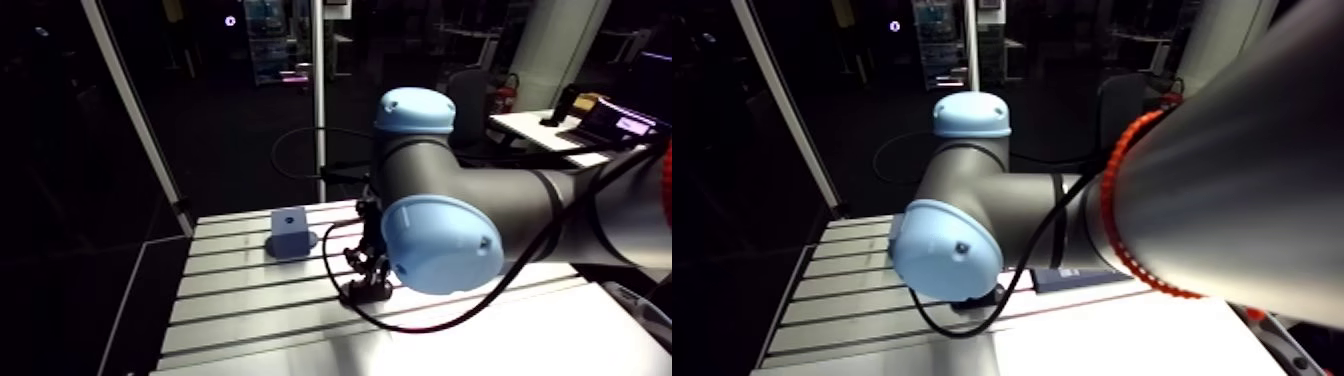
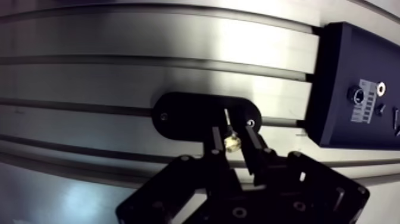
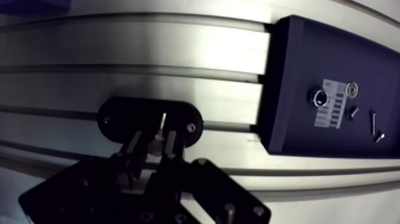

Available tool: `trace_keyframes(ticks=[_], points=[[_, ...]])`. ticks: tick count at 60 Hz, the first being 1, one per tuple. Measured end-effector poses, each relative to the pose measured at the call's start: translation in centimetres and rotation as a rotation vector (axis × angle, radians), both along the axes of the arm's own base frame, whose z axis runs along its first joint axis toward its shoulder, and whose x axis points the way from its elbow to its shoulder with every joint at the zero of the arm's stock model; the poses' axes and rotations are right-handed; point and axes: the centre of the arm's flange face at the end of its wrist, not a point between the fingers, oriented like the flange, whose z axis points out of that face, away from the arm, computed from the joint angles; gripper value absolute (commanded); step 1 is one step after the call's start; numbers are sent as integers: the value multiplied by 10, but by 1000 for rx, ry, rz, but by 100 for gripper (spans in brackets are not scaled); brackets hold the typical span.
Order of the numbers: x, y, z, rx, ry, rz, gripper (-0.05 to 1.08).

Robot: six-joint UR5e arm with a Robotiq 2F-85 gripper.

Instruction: Pick up the M10 bolt and insert it into the hex recess until seated.

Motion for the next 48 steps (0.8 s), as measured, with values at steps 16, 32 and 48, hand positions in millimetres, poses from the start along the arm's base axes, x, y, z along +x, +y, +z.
trace_keyframes(ticks=[16,32,48], points=[[0,0,0,0,0,0,71],[0,0,0,0,0,0,75],[-2,1,6,1,13,0,76]])
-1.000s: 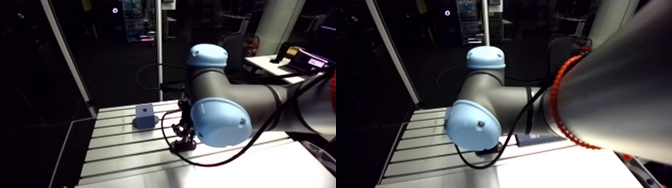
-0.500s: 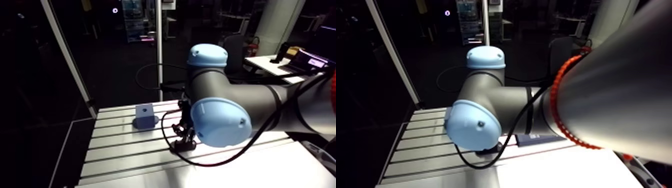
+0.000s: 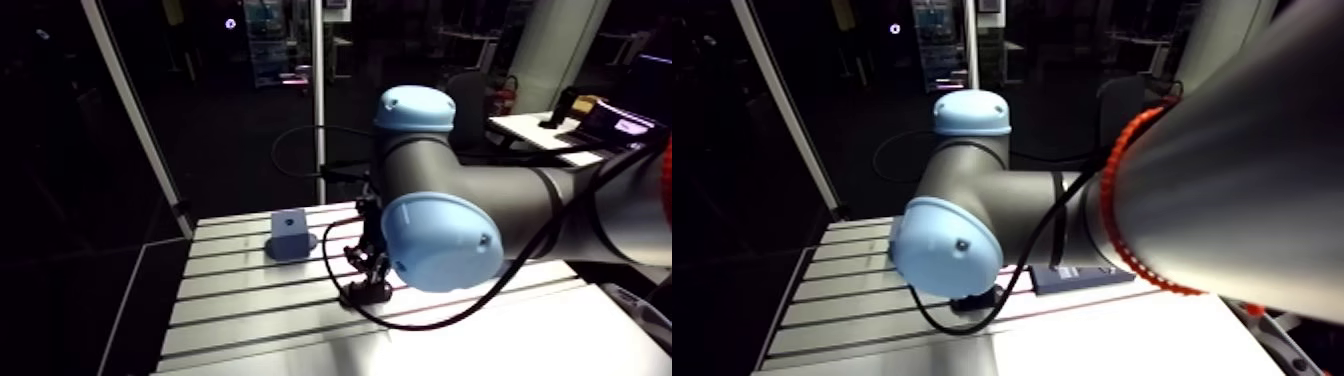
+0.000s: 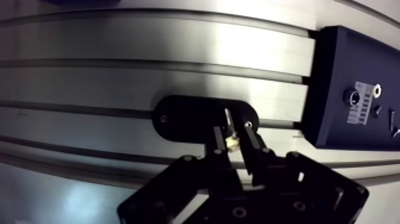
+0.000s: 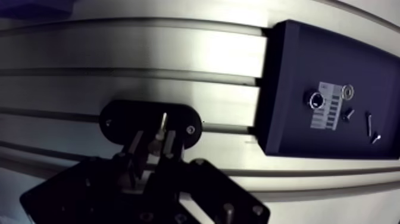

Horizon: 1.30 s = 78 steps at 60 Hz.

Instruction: Pick up the M10 bolt and insert it into the hex recess until seated.

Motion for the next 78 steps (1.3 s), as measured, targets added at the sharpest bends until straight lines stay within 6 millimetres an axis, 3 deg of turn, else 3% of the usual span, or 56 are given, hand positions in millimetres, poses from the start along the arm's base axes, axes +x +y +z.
trace_keyframes(ticks=[15,41,61,78], points=[[-11,1,29,6,34,-3,76],[-40,-7,111,-9,2,-52,77],[-58,-42,162,-5,-59,53,77],[-92,-80,174,42,-146,247,77]])
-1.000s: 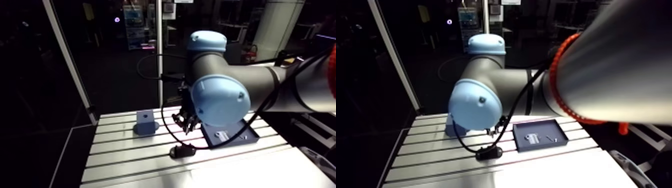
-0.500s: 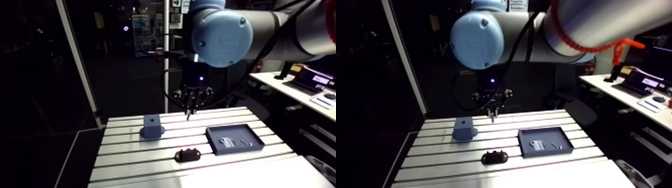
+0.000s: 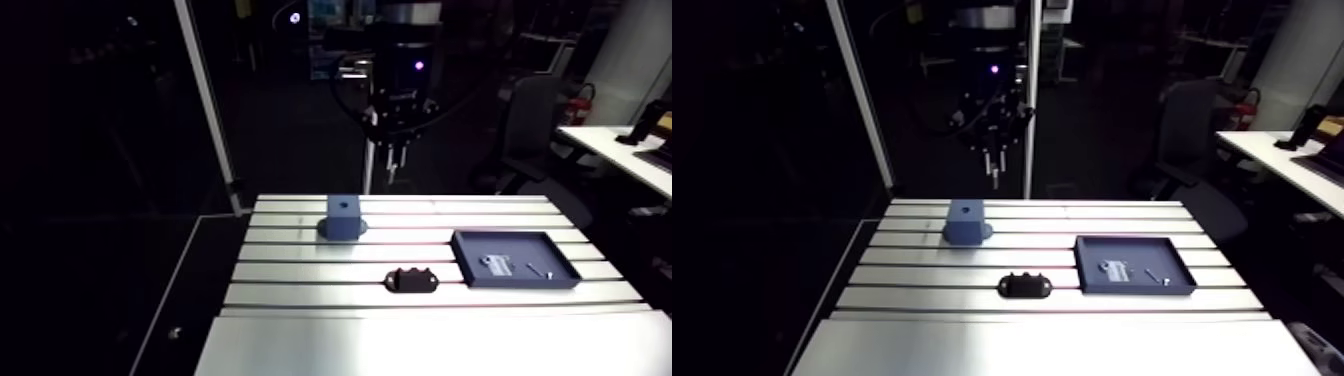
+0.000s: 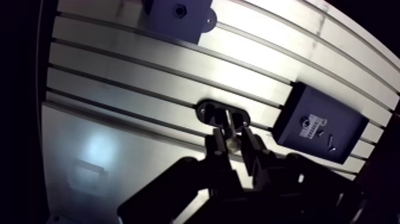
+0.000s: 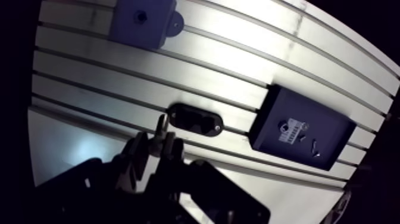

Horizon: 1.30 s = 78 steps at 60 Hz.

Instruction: Pick up the M10 bolt and insert it into the hex recess until seated.

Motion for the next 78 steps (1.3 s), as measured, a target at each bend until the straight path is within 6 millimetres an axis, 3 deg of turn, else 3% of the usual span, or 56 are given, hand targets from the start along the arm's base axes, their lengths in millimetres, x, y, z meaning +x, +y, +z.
trace_keyframes(ticks=[30,78], points=[[-55,-51,-16,46,-68,199,77],[-95,-86,-65,51,-113,224,77]])
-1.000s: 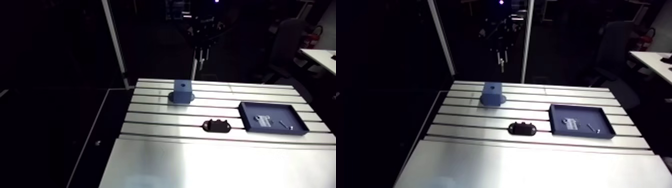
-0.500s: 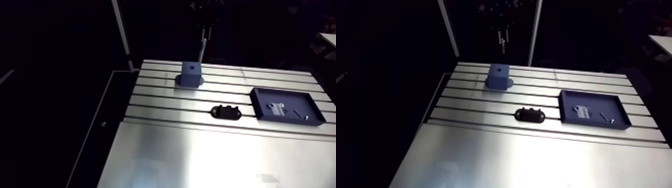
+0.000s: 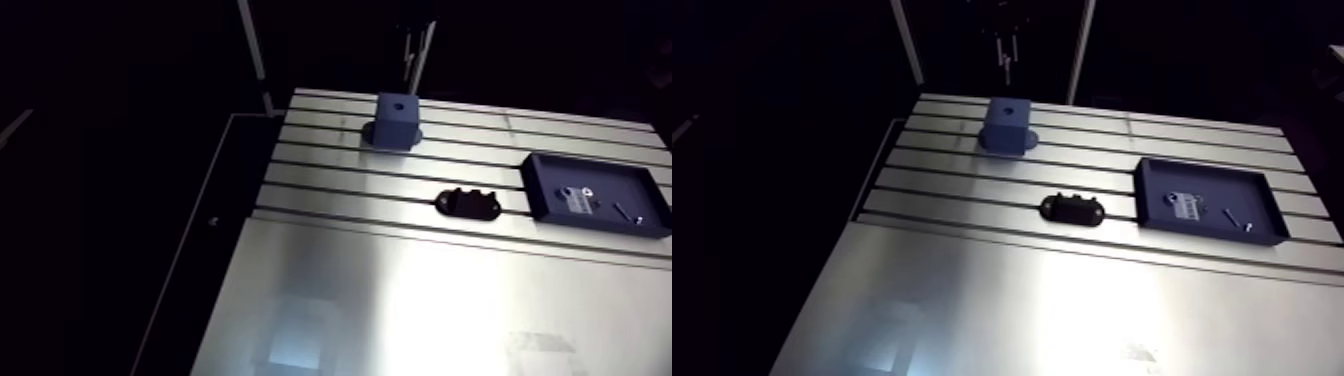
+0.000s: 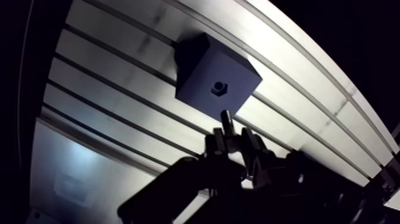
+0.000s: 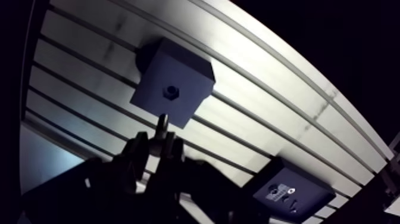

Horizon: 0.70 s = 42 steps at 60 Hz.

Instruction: Pick up the M10 bolt and insert it into the hex recess until seated.

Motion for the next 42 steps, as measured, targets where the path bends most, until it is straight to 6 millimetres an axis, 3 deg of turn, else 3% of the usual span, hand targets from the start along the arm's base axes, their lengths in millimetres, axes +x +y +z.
trace_keyframes(ticks=[42], points=[[-12,-4,-33,11,-38,-6,78]])
